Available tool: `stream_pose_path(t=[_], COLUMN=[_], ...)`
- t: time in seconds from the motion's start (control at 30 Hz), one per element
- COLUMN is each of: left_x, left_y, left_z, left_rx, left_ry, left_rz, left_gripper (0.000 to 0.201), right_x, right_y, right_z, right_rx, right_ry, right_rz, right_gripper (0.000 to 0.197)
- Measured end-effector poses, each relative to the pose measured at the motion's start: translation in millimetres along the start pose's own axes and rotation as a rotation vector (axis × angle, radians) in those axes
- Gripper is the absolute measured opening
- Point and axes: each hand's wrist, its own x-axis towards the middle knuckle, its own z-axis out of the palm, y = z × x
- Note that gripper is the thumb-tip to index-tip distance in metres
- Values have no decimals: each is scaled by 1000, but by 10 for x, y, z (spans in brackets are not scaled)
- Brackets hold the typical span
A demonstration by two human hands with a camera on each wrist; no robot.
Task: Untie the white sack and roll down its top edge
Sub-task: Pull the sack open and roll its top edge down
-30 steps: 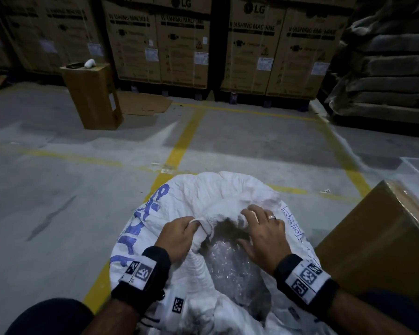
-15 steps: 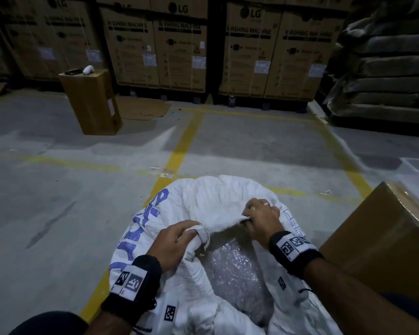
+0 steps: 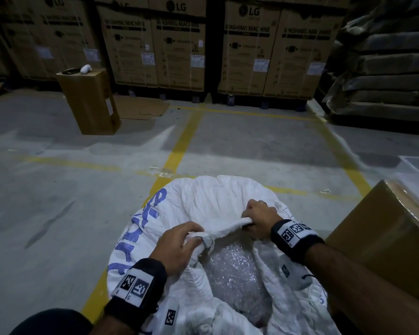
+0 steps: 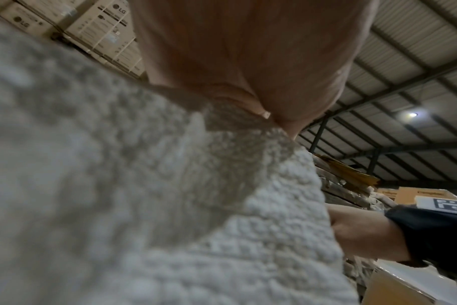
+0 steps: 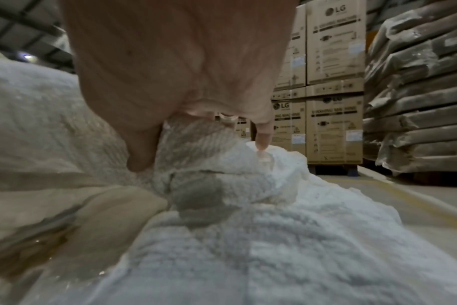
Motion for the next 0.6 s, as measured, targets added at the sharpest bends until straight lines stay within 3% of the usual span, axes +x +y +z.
stream_pose_path(t=[0.1, 0.23, 0.33, 0.47, 0.53, 0.6], left_x=[4, -13, -35, -11, 5, 27], left_y=[28, 2, -34, 42, 41, 26], left_z=[7, 22, 102, 252, 264, 189], left_rx=[6, 91, 184, 365, 262, 100], left_ry=[-15, -116, -164, -103, 5, 62], left_rz=[-5, -30, -36, -44, -91, -176], left_gripper=[46, 73, 80, 48, 36, 41], right_x=[-6, -87, -170, -302, -314, -318], right_y=[34, 84, 106, 104, 134, 138], right_z=[52, 102, 171, 188, 170, 104], right_rx=[3, 180, 150, 249, 348, 523], right_ry=[72, 339, 464, 357, 271, 115], right_rz=[-32, -104, -196, -115, -134, -80], right_gripper=[22, 43, 36, 60, 56, 54])
